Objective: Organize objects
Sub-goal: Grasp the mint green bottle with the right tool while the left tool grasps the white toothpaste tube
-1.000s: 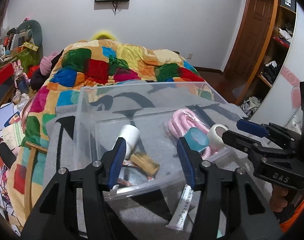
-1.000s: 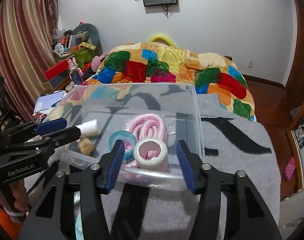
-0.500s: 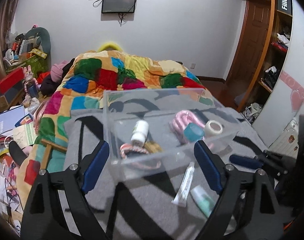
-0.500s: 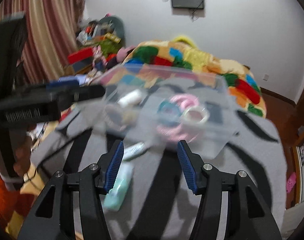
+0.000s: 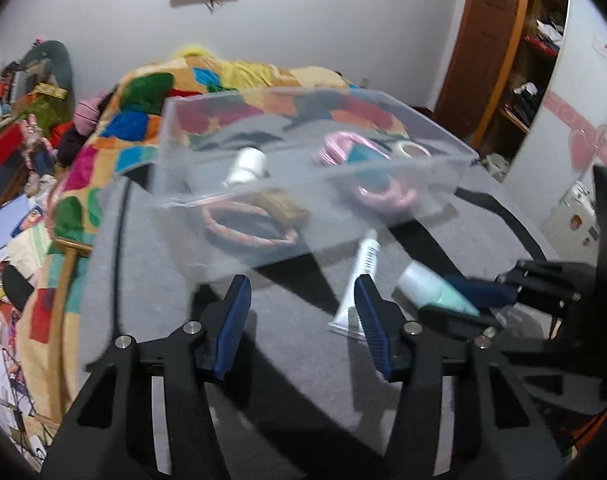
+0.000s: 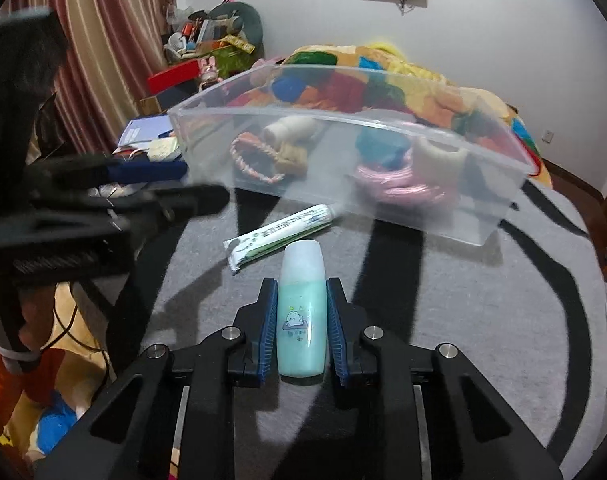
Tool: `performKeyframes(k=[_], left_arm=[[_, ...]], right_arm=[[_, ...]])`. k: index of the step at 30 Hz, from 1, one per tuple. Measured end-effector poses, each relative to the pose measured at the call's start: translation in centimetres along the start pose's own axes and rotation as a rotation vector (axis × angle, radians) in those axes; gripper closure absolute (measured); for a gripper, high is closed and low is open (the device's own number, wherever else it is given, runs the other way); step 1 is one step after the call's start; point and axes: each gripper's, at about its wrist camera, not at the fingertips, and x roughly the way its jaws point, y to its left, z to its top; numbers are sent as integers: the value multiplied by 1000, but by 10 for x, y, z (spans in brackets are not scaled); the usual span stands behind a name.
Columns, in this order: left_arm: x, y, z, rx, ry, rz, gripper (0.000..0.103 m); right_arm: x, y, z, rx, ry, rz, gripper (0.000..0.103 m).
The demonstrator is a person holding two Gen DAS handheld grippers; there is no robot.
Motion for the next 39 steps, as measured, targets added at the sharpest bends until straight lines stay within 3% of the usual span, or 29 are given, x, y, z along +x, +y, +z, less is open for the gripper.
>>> performKeyframes(k=[4,8,12,19,21,22,27,30,34,37,39], left_arm=[[17,-18,3,35,32,-31,54],[35,-31,5,72,75,-33,81],[33,-33,1,79,60,-42,86],[5,-28,-3,73,6,-31,87],[-5,-26,0,65,-20,-36,101],[-8,-24,3,60,-27,-38,102],[-26,-18,15,63,-80,-49,102],[-21,-18,12,70,-38,-69,98],[1,-22,-2,57,49,-109,76],[19,-31,-12,54,95,-124,74],[21,-39,-14,92,55,-72,75]], right_arm=[[-13,-12,2,36,-30,-19,81],[-21,-25,6,78,-50,-24,81],[-25,-30,6,94,-60,-27,81],[-36,-36,17,113,-102,-20,81],[-39,-36,23,115,-118,-18,81],[-40,-36,26,115,-126,-19,81],[-46,-34,43,111,-168,-15,81],[-48,-33,48,111,-176,-7,81],[-48,-32,50,116,-182,-6,81],[-46,-33,48,121,-176,-5,81],[-45,-33,47,120,-170,-5,81]])
